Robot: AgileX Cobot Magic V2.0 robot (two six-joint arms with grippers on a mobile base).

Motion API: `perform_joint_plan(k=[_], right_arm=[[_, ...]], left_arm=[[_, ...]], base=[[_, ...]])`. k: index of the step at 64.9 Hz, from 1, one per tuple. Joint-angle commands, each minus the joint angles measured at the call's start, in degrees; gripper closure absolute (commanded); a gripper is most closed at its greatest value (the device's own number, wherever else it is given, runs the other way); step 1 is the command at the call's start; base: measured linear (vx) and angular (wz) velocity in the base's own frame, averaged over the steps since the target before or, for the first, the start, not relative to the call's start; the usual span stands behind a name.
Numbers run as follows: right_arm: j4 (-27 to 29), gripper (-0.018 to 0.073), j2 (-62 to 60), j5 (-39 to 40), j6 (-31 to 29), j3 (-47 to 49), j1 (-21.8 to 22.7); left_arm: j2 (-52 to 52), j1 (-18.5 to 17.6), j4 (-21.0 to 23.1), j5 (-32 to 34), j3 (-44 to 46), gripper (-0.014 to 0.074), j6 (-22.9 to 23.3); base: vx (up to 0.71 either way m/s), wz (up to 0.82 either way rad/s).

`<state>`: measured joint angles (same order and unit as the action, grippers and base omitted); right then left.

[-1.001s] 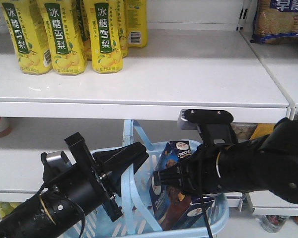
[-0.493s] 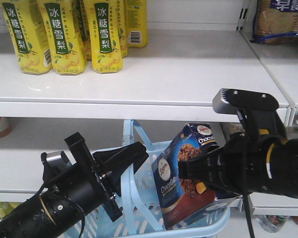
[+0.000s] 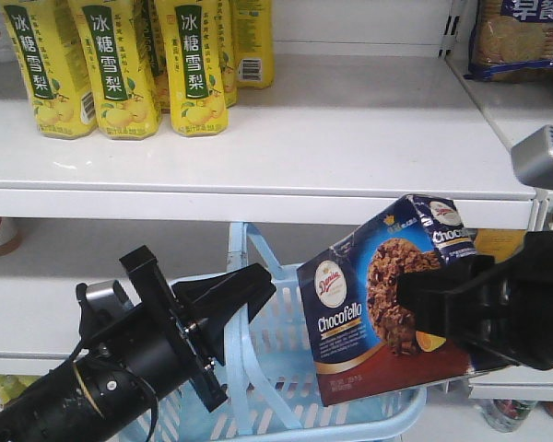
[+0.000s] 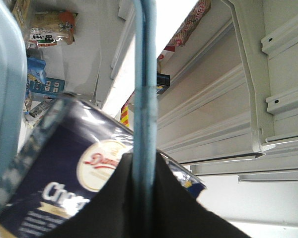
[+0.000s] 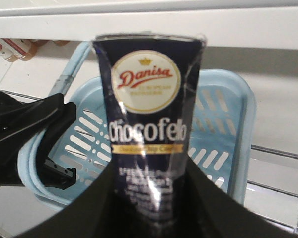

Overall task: Left arm holds basket, right arm returns cookies
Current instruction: 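Lift the cookie box out of the basket with the right gripper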

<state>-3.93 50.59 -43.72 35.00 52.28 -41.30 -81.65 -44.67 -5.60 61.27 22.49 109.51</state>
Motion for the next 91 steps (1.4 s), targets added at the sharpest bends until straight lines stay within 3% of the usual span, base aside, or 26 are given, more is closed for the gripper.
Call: perform_joint_plan(k=[1,13,33,45,62,80,91], right_arm=[[-1.7,0.0570,-2.2,6.0,-1.1,1.7,0.0],[-5.5,0.0568,-4.1,9.5,-1.1,2.5,0.0],[-19.6,0.0566,-4.3,14.6,-0.9,7.5,0.0],[-24.3,0.0566,-3.4,20.2,-0.4,7.5,0.2],[-24.4,0.0566,-0.4,24.6,-1.6,8.5,0.8],[-19.2,0.0566,2.0,30.7,-2.5,9.6,13.7],[-12.1,0.0566,4.6,34.9,-9.0,9.6,19.2]], left_arm=[[2.0,-0.4,1.1,17.1,1.7,0.0599,-0.4],[2.0,-0.4,1.1,17.1,1.7,0.0599,-0.4],[2.0,-0.4,1.1,17.1,1.7,0.0599,-0.4],[2.0,-0.4,1.1,17.1,1.7,0.0599,-0.4],[2.0,-0.4,1.1,17.1,1.7,0.0599,-0.4],[2.0,-0.4,1.1,17.1,1.7,0.0599,-0.4],[2.0,-0.4,1.1,17.1,1.7,0.0599,-0.4]], base=[[0.00,0.00],[0.00,0.00],[0.00,0.00],[0.00,0.00],[0.00,0.00],[0.00,0.00],[0.00,0.00]])
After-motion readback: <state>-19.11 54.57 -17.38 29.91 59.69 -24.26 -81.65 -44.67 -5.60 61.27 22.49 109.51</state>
